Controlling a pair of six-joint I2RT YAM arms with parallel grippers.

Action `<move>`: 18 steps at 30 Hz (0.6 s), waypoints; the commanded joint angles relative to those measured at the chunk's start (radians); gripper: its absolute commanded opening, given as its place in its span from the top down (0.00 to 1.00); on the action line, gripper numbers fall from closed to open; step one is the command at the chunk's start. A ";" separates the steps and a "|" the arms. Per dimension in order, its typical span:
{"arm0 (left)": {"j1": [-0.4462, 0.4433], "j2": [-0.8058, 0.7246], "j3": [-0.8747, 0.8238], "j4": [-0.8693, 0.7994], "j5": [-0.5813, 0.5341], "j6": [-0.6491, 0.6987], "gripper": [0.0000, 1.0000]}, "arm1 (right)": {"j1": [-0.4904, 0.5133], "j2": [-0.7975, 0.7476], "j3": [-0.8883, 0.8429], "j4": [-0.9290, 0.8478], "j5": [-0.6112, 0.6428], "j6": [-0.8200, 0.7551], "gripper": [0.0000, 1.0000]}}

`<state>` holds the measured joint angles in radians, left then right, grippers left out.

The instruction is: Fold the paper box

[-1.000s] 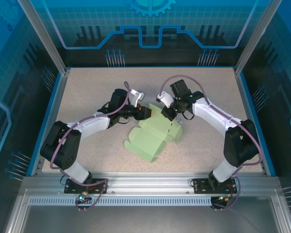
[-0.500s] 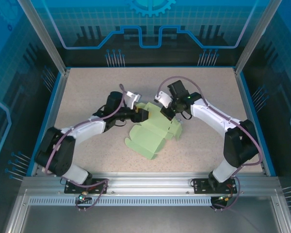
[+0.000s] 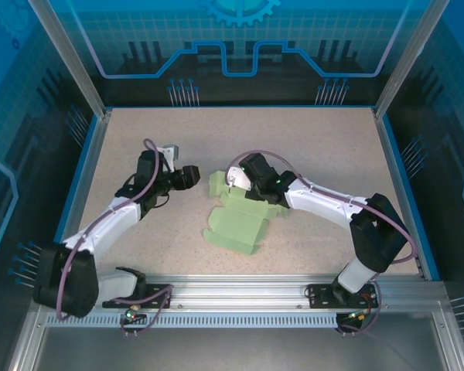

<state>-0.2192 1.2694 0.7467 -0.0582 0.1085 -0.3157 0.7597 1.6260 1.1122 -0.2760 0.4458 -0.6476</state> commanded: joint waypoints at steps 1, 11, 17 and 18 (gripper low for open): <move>0.007 0.104 0.048 -0.117 -0.098 -0.007 0.29 | 0.027 -0.038 -0.059 0.179 0.103 -0.141 1.00; 0.006 0.326 0.044 0.099 0.233 0.016 0.39 | -0.006 -0.038 -0.095 0.189 0.029 -0.142 1.00; -0.015 0.395 0.044 0.217 0.334 0.039 0.46 | -0.018 -0.038 -0.094 0.173 -0.004 -0.126 1.00; -0.020 0.403 0.045 0.229 0.340 0.050 0.48 | -0.020 -0.040 -0.096 0.171 -0.010 -0.126 1.00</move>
<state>-0.2260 1.6508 0.7662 0.0818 0.3557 -0.3050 0.7525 1.6119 1.0271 -0.1108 0.4667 -0.7643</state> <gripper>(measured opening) 0.532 0.053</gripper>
